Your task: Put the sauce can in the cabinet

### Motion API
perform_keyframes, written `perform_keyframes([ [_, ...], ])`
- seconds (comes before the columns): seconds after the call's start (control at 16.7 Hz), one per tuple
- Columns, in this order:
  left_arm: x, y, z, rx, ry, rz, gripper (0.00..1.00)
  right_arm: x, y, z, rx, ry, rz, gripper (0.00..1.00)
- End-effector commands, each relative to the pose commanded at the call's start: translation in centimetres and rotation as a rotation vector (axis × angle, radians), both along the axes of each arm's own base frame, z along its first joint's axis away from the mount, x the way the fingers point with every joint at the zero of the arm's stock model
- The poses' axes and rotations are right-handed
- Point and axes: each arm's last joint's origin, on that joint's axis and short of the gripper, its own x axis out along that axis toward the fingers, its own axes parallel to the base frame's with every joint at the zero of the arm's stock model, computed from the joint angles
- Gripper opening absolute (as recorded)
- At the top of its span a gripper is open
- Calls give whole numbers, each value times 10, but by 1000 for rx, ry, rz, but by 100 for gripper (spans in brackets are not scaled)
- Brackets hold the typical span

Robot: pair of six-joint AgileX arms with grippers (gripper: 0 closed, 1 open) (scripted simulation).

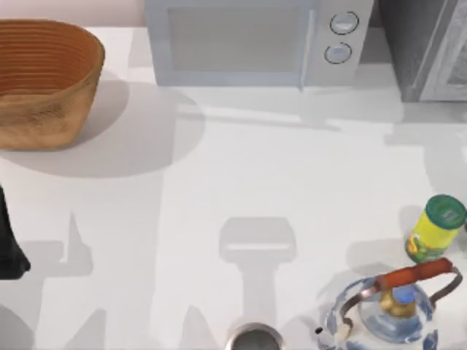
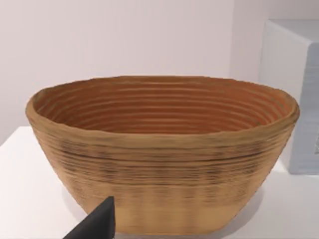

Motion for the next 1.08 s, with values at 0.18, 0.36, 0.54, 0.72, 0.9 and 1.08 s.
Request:
perform_keyframes([
  [0.18, 0, 0, 0, 0, 0, 0, 100, 27, 11, 47, -3, -28, 18, 0],
  [0.36, 0, 0, 0, 0, 0, 0, 100, 48, 21, 71, -2, -39, 34, 0],
  [0.54, 0, 0, 0, 0, 0, 0, 100, 61, 28, 81, 2, -38, 42, 0],
  [0.72, 0, 0, 0, 0, 0, 0, 100, 63, 29, 82, 3, -37, 44, 0],
  [0.9, 0, 0, 0, 0, 0, 0, 100, 63, 28, 81, 4, -37, 41, 0],
  [1.08, 0, 0, 0, 0, 0, 0, 100, 78, 28, 87, 7, -56, 41, 0],
])
